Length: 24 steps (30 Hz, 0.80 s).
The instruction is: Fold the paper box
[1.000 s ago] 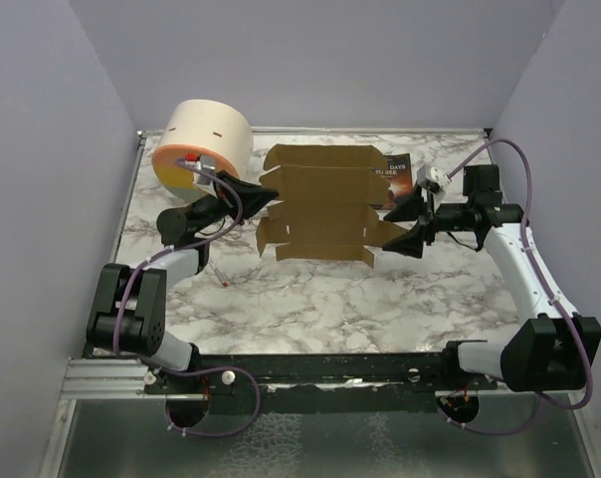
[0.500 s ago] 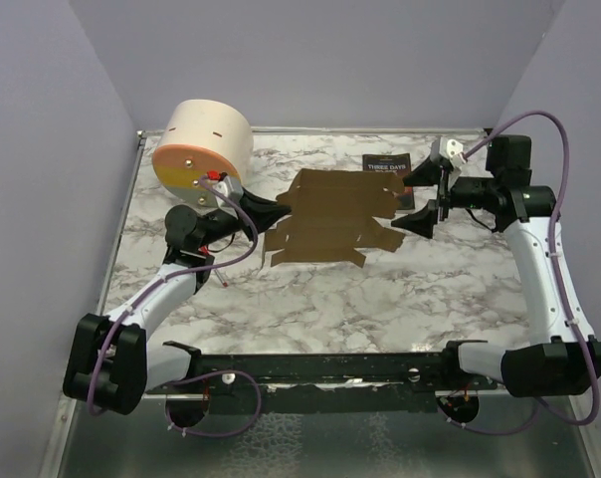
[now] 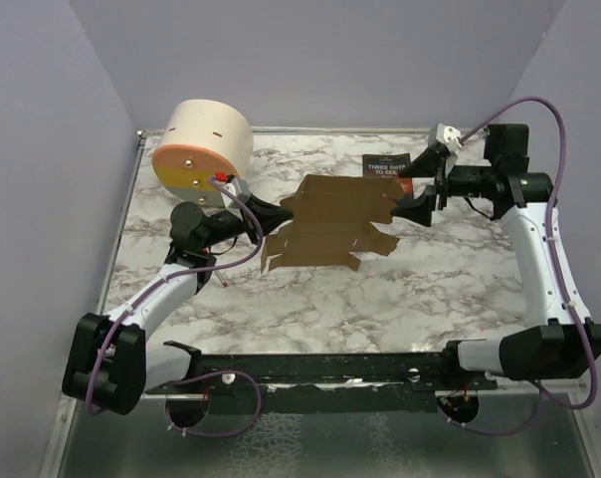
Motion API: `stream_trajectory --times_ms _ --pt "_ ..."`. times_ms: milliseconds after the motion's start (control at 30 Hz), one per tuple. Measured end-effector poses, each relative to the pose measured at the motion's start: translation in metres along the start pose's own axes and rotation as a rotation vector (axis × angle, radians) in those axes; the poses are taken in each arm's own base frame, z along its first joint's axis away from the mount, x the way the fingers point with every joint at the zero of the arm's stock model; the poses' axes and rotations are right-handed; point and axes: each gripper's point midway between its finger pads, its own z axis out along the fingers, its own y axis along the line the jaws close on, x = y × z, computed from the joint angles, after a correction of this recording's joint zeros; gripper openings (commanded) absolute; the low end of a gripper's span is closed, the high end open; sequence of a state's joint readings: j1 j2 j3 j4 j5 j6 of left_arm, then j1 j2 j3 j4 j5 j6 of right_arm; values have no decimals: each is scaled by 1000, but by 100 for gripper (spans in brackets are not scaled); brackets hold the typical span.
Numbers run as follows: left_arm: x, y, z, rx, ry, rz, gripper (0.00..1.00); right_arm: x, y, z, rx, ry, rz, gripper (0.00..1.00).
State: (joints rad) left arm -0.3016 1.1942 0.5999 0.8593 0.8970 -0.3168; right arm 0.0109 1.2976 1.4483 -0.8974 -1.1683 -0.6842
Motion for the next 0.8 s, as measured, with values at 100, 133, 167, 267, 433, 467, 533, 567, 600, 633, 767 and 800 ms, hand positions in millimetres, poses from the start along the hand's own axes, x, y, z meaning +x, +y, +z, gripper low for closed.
stream_trajectory --times_ms 100,133,167,267,433,467,533,567,600,633,767,800 --pt "-2 0 1 3 -1 3 0 10 -6 6 -18 6 40 97" --pt "-3 0 1 3 -2 5 0 13 -8 8 -27 9 57 96" --pt "-3 0 1 4 -4 7 0 16 -9 9 -32 11 69 95" --pt "-5 -1 2 6 -6 10 0 23 -11 13 -47 15 101 89" --pt "-5 -2 3 9 -7 10 0 28 -14 16 -56 19 129 82" --pt "-5 -2 3 9 -7 10 0 29 -14 17 -57 19 132 81" --pt "-5 -2 3 9 -7 10 0 29 -14 18 -60 18 133 75" --pt "-5 -2 3 9 -7 10 0 30 -14 19 -64 19 136 71" --pt "-5 -2 3 9 -7 10 0 31 -13 20 -66 18 136 67" --pt "-5 -2 3 9 -6 10 0 32 -12 22 -73 14 136 65" --pt "-5 -2 3 9 -7 10 0 37 -6 29 -102 12 150 63" --pt "-5 -2 3 10 -8 10 0 38 -4 31 -108 11 149 63"
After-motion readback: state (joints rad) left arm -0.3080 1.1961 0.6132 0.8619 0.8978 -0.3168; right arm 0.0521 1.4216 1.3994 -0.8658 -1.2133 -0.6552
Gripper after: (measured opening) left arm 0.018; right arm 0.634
